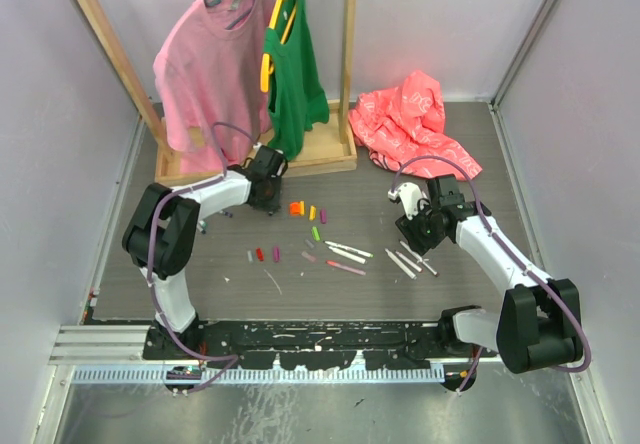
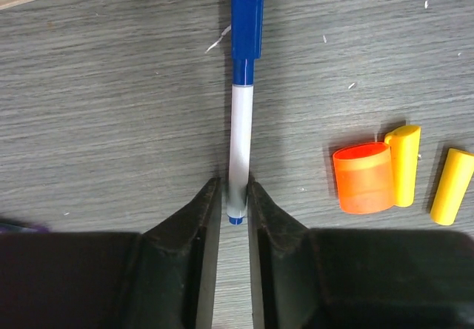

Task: Open the pen caps
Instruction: Pick up the pen from the center of the board.

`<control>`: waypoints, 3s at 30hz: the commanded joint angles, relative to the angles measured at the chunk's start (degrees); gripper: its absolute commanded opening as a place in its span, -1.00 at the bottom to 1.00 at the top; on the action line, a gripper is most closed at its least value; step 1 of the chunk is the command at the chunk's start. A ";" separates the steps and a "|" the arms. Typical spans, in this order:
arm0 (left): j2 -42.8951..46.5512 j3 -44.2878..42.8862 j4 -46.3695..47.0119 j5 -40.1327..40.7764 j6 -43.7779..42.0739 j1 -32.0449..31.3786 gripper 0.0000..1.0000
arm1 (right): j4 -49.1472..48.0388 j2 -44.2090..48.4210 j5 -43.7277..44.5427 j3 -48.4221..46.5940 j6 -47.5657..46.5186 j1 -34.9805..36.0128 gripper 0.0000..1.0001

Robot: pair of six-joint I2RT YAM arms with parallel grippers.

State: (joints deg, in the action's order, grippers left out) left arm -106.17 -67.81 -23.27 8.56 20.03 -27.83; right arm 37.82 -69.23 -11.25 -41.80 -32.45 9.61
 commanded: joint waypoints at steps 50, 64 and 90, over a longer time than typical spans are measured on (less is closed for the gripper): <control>50.36 42.98 68.30 -14.20 16.69 -21.05 -1.00 | -35.65 13.50 -64.28 -2.99 33.68 -6.95 0.20; 35.56 38.00 83.33 -4.41 14.05 -33.32 -1.00 | -48.22 14.09 -69.02 0.13 48.29 -5.86 0.33; 22.80 30.94 88.65 3.70 14.07 -40.47 -1.00 | -70.66 14.72 -59.77 10.19 70.00 -3.50 0.30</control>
State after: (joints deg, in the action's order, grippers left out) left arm -82.91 -34.50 60.45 9.89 35.03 -67.68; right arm -29.67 -55.83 -72.07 -31.57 37.28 5.69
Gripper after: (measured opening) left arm 0.030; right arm 0.695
